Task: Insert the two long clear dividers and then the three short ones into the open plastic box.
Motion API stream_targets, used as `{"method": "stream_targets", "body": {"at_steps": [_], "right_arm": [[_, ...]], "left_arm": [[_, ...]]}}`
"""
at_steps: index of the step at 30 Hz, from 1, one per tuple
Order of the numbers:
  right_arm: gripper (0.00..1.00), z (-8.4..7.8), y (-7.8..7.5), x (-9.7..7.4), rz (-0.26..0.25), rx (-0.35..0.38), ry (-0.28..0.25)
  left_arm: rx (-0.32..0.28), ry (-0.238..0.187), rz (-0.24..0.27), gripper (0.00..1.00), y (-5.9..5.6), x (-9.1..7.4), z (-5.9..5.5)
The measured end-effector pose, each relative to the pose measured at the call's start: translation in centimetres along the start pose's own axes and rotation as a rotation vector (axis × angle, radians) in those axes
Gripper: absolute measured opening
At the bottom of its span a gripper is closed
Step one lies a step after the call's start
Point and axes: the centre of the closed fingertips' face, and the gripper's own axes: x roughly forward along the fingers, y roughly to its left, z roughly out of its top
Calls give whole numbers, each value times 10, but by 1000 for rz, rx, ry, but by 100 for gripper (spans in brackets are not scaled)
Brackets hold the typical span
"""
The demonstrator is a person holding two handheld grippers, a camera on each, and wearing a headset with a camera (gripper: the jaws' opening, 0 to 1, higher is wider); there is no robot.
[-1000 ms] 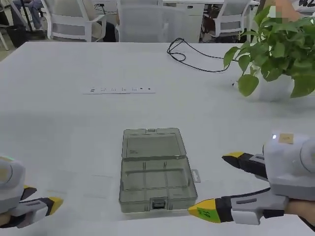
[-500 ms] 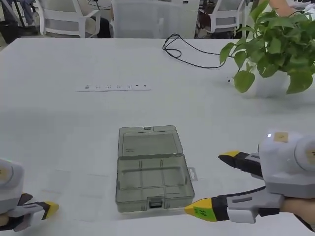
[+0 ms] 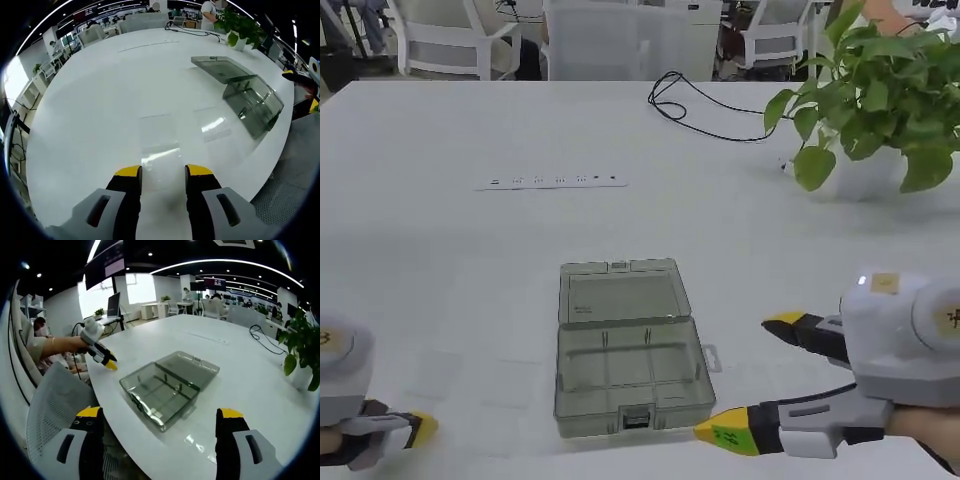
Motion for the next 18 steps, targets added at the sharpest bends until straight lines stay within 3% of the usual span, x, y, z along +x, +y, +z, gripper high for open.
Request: {"method": "stream_targets", "body": {"at_steps": [9, 13, 18], "right_arm": [[93, -3, 1, 1, -7, 0, 15], [92, -5, -3, 0, -22, 9, 25], [90, -6, -5, 1, -31, 18, 30]], "left_arm": [[-56, 54, 24, 32, 0, 0, 0], [-98, 43, 11, 31, 1, -1, 0], [-85, 35, 11, 31, 0, -2, -2]]}}
